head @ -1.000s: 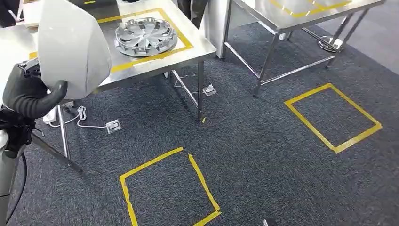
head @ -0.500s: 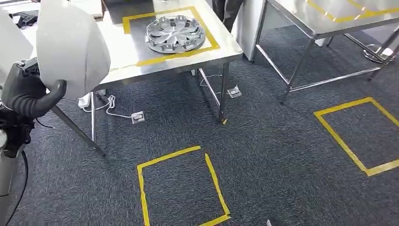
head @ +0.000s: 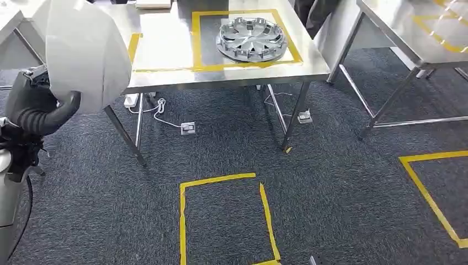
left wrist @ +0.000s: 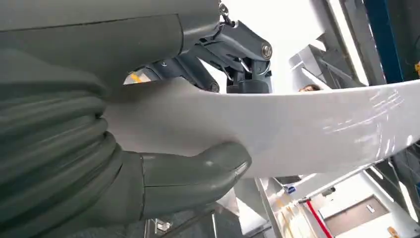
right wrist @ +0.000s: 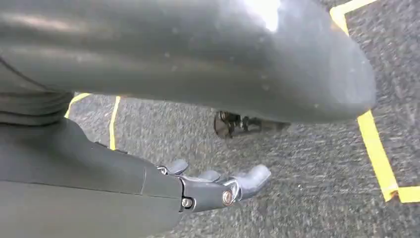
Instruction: Take the parts from the cabinet and place them on the table.
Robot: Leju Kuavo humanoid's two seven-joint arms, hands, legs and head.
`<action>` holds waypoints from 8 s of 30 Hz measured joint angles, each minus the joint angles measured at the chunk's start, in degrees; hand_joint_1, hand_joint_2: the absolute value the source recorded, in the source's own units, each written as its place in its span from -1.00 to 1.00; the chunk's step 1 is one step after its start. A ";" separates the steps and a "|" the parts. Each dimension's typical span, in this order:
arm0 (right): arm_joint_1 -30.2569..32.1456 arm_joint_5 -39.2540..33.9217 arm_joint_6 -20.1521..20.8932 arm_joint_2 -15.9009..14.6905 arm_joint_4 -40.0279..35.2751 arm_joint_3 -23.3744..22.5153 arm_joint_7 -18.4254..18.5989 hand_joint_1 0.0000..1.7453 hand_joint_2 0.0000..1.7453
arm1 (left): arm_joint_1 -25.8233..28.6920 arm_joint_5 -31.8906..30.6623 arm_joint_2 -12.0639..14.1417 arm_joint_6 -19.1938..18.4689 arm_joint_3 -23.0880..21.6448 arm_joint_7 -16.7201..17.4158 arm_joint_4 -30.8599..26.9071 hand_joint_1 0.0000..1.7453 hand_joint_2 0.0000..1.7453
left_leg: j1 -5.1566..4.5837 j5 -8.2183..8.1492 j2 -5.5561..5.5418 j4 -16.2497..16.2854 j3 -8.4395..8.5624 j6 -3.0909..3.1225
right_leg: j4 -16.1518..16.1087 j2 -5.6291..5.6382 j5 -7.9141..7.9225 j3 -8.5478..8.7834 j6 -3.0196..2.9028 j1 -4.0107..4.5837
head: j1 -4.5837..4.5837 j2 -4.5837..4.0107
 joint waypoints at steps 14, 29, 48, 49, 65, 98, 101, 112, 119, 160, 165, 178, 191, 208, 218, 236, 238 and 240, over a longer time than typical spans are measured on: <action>-0.03 -0.15 0.00 0.13 0.00 -0.66 0.00 -1.00 -1.00 | -0.34 0.35 0.72 0.07 0.07 -0.50 0.59 1.00 1.00 | -0.38 0.74 -1.64 -0.52 0.04 -1.46 | -17.77 0.58 9.71 6.76 -1.32 -0.07 | 0.00 0.02; -0.03 0.39 0.42 0.22 0.00 -0.68 -0.70 -1.00 -1.00 | 0.62 1.25 2.14 0.00 0.37 -1.18 0.61 1.00 1.00 | 0.51 1.24 -1.36 -2.06 0.85 -0.61 | -2.81 0.45 2.07 -0.39 0.60 -0.64 | 0.24 0.02; 0.59 0.55 1.05 0.11 0.00 -0.68 -1.22 -1.00 -1.00 | 1.57 1.73 4.02 -0.37 1.11 -1.66 0.83 1.00 1.00 | 0.66 -1.57 -0.73 7.82 -3.48 -2.94 | -17.19 0.51 8.96 7.17 -2.76 -0.18 | -0.02 0.00; 0.58 0.55 1.09 0.11 0.00 -0.68 -1.27 -1.00 -1.00 | 1.54 1.75 4.11 -0.37 1.11 -1.75 0.81 1.00 1.00 | 0.44 0.47 -0.62 2.60 -0.75 -2.43 | -17.20 0.53 8.75 7.50 -2.60 -0.14 | -0.02 0.02; 0.77 0.70 0.96 -0.20 0.00 -0.68 -1.03 -1.00 -1.00 | 1.43 1.73 3.96 -0.26 0.98 -2.38 1.01 1.00 1.00 | 0.23 -2.45 -0.92 0.17 2.35 -1.29 | -16.89 0.50 11.30 4.34 -0.40 -0.25 | 0.31 0.00; 1.06 0.70 1.31 -0.57 0.02 -0.70 -1.03 -1.00 -1.00 | 1.69 2.05 4.79 0.59 0.90 -3.63 1.95 1.00 1.00 | -0.41 -4.05 -1.11 -0.05 3.78 -1.31 | -18.02 0.45 12.62 3.56 -1.43 0.50 | 0.28 0.02; 1.21 0.70 1.27 -0.57 0.02 -0.70 -1.03 -1.00 -1.00 | 1.93 2.05 4.92 0.76 0.94 -3.71 1.66 1.00 1.00 | -0.19 -4.74 -0.86 -0.07 4.46 -2.40 | -19.01 0.43 12.39 4.98 -2.33 -0.02 | 0.24 0.00; 1.09 0.74 1.25 -0.61 0.02 -0.72 -1.01 -1.00 -1.00 | 2.68 2.05 4.92 1.49 0.85 -3.23 1.14 1.00 1.00 | 0.12 -0.19 -0.45 -0.04 0.41 -2.75 | -18.30 0.61 8.11 8.77 -1.36 -0.07 | -0.22 0.00; 0.94 1.22 1.42 -0.72 0.02 -0.72 -0.98 -1.00 -1.00 | 3.02 2.08 5.07 1.64 0.92 -3.26 0.20 1.00 1.00 | 0.21 -1.62 -0.63 -0.08 1.59 0.12 | -7.53 0.43 3.06 3.36 0.43 -0.24 | 0.20 0.00; 1.15 1.84 1.42 -1.05 0.07 -0.70 -1.00 -1.00 -1.00 | 6.22 2.12 6.36 2.84 1.18 -2.99 -2.08 1.00 1.00 | -0.17 -5.01 -0.90 -0.60 5.07 -1.79 | -17.95 0.49 11.54 4.34 -1.60 0.46 | 0.13 0.00; 1.18 1.86 1.42 -1.03 0.07 -0.70 -1.03 -1.00 -1.00 | 6.44 1.97 6.43 3.17 1.53 -2.49 -2.80 1.00 1.00 | 0.06 -9.65 -0.66 10.31 -0.40 -3.19 | -19.19 0.47 10.59 6.70 -3.28 -0.06 | -0.22 0.00; 1.09 1.81 1.36 -1.05 0.11 -0.70 -1.00 -1.00 -1.00 | 7.40 1.55 6.49 3.15 2.03 -2.25 -3.67 1.00 1.00 | 0.19 -0.56 -0.84 -0.49 0.97 -0.58 | -17.52 0.50 5.06 10.72 -0.58 0.24 | 0.04 0.02; 1.26 1.73 1.40 -1.07 0.20 -0.70 -0.98 -1.00 -1.00 | 7.23 1.51 6.34 3.13 2.01 -1.90 -3.58 1.00 1.00 | -0.10 -4.76 -0.82 -0.69 5.02 -2.22 | -17.80 0.56 11.34 4.39 -1.63 0.33 | 0.13 0.02; 1.00 1.60 0.94 -1.16 0.24 -0.72 -0.89 -1.00 -1.00 | 5.93 1.42 6.21 2.62 1.88 -2.07 -2.47 1.00 1.00 | 0.13 -0.48 -0.83 -0.23 0.62 -0.81 | -18.40 0.58 5.79 10.65 -0.50 0.01 | -0.02 0.00; 1.11 1.31 0.77 -1.09 0.26 -0.72 -0.87 -1.00 -1.00 | 4.73 1.42 5.05 2.30 1.11 -2.14 -1.09 1.00 1.00 | 0.01 -3.62 -0.75 -0.18 4.07 -0.32 | -9.45 0.56 9.54 0.51 -0.03 -0.10 | 0.02 0.02; 0.97 1.92 1.22 -1.07 0.31 -0.72 -0.94 -1.00 -1.00 | 2.88 0.89 4.70 3.04 0.79 -0.94 3.63 1.00 1.00 | -0.25 0.65 -0.58 0.37 0.35 -2.82 | -18.55 0.90 7.71 9.22 -2.06 0.22 | -0.46 0.00; 0.89 2.25 1.03 -1.20 0.28 -0.72 -0.85 -1.00 -1.00 | 1.20 -3.51 4.37 6.90 0.33 -0.13 6.54 1.00 1.00 | 0.01 0.24 -0.79 -0.37 0.20 -2.31 | -18.53 0.86 7.86 8.71 -2.57 0.50 | -0.13 0.02; 0.92 2.27 0.72 -1.20 0.31 -0.72 -0.85 -1.00 -1.00 | -1.01 -11.41 3.84 14.01 -0.59 -0.11 10.50 1.00 1.00 | -0.11 0.09 -0.97 -0.36 0.20 -2.04 | -18.94 0.70 7.86 8.84 -2.57 0.47 | -0.13 0.00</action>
